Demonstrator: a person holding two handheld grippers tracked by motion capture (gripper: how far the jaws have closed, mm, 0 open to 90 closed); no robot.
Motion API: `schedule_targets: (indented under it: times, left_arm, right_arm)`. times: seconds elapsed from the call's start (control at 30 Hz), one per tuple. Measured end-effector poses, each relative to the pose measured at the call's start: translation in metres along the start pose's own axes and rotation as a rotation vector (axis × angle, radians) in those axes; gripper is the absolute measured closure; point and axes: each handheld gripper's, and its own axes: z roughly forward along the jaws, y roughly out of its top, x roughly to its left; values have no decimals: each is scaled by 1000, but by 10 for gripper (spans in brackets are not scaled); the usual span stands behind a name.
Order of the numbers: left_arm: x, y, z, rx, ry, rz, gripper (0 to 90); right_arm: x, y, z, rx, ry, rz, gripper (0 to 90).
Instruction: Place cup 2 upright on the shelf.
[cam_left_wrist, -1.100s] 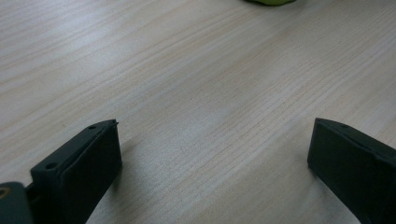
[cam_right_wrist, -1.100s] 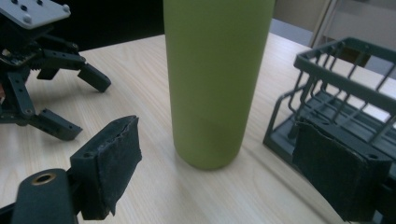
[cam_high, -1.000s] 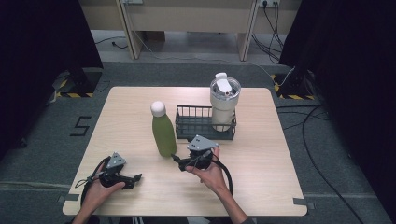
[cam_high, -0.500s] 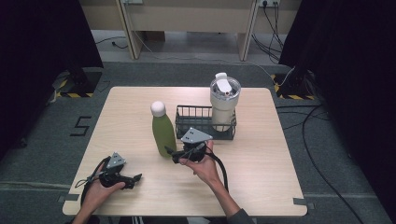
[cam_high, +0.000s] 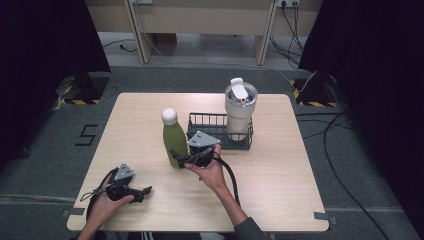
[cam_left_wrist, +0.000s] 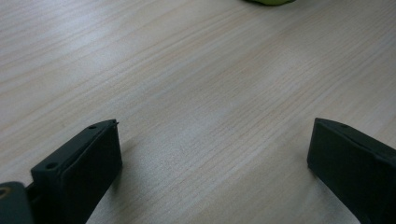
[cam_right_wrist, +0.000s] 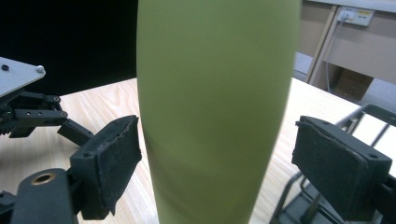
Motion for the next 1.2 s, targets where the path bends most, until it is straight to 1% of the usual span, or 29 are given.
schedule_targets:
  times: [0.1, 0.13, 0.23, 0.37, 0.6, 0.67, 0.93, 1.0, 1.07, 1.1, 1.2]
  left_arm:
    - [0, 0, 0, 0, 0, 0, 21]
    - [0, 0, 0, 0, 0, 0, 21]
    - [0, 0, 0, 0, 0, 0, 21]
    - [0, 0, 0, 0, 0, 0, 21]
    - [0, 0, 0, 0, 0, 0, 21]
    - [0, 0, 0, 0, 0, 0, 21]
    - [0, 0, 0, 1, -1, 0, 21]
    - [0, 0, 0, 0, -1, -1, 22]
    - [0, 0, 0, 0, -1, -1, 22]
    - [0, 0, 0, 0, -1, -1, 22]
    - [0, 0, 0, 0, -1, -1, 22]
  right_arm:
    - [0, -1, 7, -8, 9, 9, 149]
    - [-1, -1, 9, -11, 13, -4, 149]
    - [0, -2, 14, -6, 14, 20, 149]
    - [-1, -6, 19, -5, 18, 24, 149]
    - [-1, -12, 24, -4, 19, 27, 150]
    - [-2, -16, 27, -2, 19, 38, 149]
    - [-1, -25, 35, 6, 21, 39, 152]
    - [-1, -28, 38, 11, 24, 45, 158]
    - [-1, -28, 38, 7, 25, 43, 161]
    - [-1, -29, 39, 3, 29, 45, 180]
    - [-1, -29, 39, -5, 35, 46, 195]
